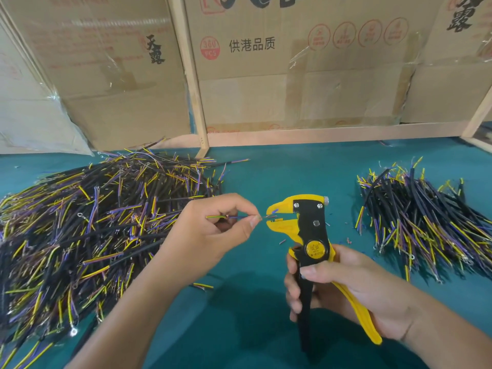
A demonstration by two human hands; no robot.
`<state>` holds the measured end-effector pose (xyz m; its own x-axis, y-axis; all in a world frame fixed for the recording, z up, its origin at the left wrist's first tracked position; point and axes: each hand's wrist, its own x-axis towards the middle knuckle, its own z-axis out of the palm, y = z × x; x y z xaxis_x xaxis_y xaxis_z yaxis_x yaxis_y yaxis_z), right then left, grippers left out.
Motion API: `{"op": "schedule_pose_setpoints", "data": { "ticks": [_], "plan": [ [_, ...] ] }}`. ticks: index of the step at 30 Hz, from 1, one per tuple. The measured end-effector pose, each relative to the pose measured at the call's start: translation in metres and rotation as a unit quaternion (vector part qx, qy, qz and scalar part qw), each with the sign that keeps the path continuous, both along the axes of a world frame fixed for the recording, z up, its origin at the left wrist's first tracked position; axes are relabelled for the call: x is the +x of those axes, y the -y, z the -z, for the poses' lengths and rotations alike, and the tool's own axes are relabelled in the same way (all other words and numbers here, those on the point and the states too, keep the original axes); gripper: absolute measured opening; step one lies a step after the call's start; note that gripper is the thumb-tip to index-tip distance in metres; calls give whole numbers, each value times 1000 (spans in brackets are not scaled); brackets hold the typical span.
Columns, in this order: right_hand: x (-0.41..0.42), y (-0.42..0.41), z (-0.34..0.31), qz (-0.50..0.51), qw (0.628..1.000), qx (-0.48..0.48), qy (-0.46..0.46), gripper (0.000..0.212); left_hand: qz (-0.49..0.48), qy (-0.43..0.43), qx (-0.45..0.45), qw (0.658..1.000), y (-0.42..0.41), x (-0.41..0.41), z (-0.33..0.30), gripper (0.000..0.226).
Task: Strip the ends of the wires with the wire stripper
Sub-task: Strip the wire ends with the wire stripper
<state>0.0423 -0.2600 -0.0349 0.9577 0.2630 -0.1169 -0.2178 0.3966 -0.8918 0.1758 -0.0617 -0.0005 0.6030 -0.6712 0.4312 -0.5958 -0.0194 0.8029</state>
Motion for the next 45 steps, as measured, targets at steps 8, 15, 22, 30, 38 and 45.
{"op": "schedule_pose_setpoints", "data": {
  "ticks": [8,15,22,30,38,45],
  "plan": [
    [-1,-1,-2,3,1000,-1,10,13,0,7,8,1000,1,-1,2,11],
    [-3,-2,-2,-23,999,-29,16,18,12,-7,2,1000,1,-1,1,7],
    [-3,-7,-1,-18,1000,-15,-7,28,9,-20,4,1000,-1,-1,0,17],
    [-4,-12,-1,0,1000,-14,-10,38,17,-47,-2,999,-3,0,-1,7],
    [-4,-17,-2,84,994,-68,-26,48,4,-14,49,999,-6,4,1,28],
    [-5,-19,-3,142,981,-129,5,57,22,-6,41,999,-7,2,-3,34]
  ]
}}
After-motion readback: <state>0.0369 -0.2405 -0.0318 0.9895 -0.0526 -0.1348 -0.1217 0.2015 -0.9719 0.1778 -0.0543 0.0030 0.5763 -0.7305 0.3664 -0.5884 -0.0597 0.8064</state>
